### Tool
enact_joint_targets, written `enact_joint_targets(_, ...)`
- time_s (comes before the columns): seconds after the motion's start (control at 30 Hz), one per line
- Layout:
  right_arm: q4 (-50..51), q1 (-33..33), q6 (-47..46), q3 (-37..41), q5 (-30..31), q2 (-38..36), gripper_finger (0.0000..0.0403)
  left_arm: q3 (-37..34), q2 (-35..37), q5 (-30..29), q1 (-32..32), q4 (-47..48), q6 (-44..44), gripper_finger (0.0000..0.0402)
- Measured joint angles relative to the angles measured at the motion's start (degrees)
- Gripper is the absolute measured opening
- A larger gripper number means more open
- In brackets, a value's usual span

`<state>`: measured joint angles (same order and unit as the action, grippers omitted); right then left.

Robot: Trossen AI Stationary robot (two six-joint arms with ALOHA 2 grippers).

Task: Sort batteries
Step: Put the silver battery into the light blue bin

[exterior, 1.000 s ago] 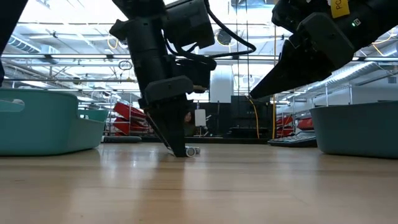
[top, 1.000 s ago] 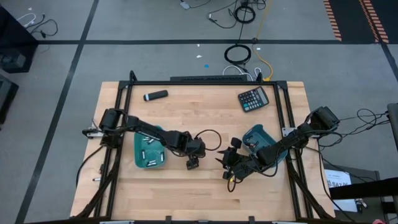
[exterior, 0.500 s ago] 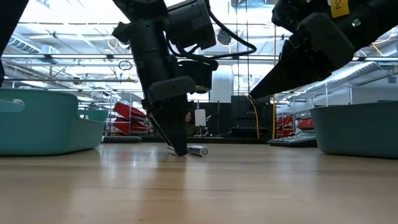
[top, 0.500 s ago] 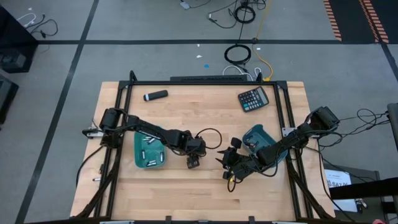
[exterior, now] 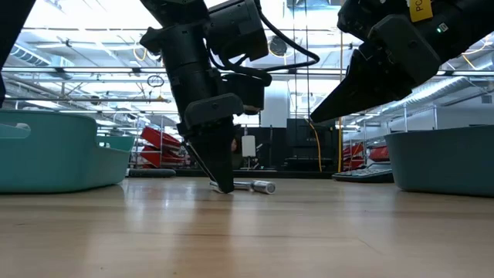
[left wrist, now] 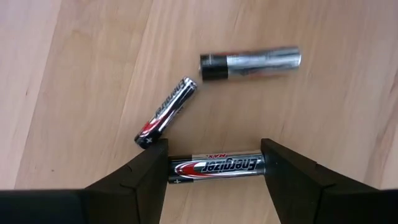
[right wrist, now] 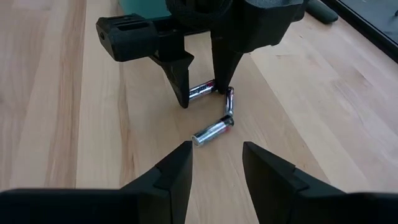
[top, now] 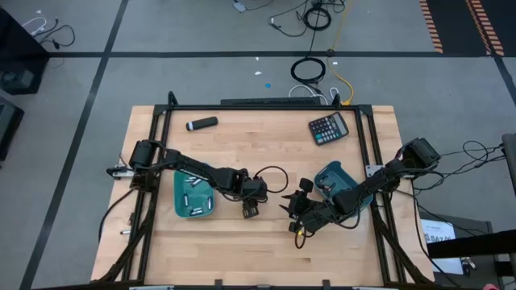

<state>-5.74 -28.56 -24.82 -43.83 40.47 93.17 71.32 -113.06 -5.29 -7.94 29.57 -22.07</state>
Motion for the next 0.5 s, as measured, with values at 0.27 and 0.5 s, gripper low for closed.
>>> enact_joint_targets(0.27,0.00,0.00,-0.07,0.02,0.00,0.00,0.0132,-0.16,1.25,0.75,-0.06,4.81,-0.32,0.0229)
enact_joint_targets(0.5,0.15,-0.07,-0.50,0.02,0.00,0.00,0.0132,2.13,2.14,1.83,-0.07,12.66,-0.01,0.0229)
